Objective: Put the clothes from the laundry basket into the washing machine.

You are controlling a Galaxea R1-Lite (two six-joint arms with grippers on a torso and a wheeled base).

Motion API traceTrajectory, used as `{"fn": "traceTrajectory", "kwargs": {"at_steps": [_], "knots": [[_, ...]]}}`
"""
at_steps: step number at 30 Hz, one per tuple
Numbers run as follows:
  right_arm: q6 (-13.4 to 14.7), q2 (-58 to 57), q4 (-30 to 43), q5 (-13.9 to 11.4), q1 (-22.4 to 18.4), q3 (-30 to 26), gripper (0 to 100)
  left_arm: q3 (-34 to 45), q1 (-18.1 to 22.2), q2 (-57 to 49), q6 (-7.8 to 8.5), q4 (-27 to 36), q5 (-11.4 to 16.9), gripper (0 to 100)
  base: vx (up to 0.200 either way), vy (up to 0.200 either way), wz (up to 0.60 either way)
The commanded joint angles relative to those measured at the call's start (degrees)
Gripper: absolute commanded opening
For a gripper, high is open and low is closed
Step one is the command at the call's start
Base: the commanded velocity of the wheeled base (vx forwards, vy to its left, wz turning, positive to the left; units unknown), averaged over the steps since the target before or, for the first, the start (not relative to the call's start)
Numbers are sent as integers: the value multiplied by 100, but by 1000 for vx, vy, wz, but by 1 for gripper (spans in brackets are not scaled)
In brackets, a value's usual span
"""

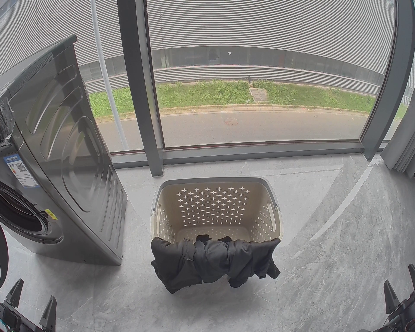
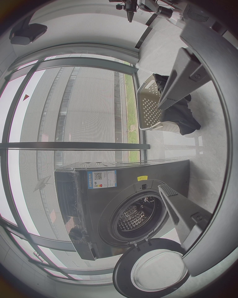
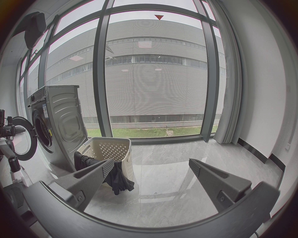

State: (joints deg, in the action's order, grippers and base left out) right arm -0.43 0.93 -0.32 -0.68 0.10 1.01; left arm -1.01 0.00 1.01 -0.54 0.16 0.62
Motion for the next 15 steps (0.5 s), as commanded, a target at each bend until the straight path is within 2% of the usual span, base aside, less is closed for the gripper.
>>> {"fn": "traceTrajectory", "kwargs": {"at_steps": [1, 11, 13, 15], "knots": [[-1, -93, -3, -2, -1, -101, 100, 92, 0, -92, 1, 2, -1, 100, 0, 0, 0], [25, -93, -3, -11, -1, -101, 100, 92, 0, -92, -34, 2, 8, 100, 0, 0, 0], [25, -93, -3, -11, -1, -101, 100, 92, 0, -101, 27, 2, 17, 100, 0, 0, 0], [16, -75, -100, -46, 17, 365, 100, 92, 9, -101, 45, 2, 26, 100, 0, 0, 0]]}}
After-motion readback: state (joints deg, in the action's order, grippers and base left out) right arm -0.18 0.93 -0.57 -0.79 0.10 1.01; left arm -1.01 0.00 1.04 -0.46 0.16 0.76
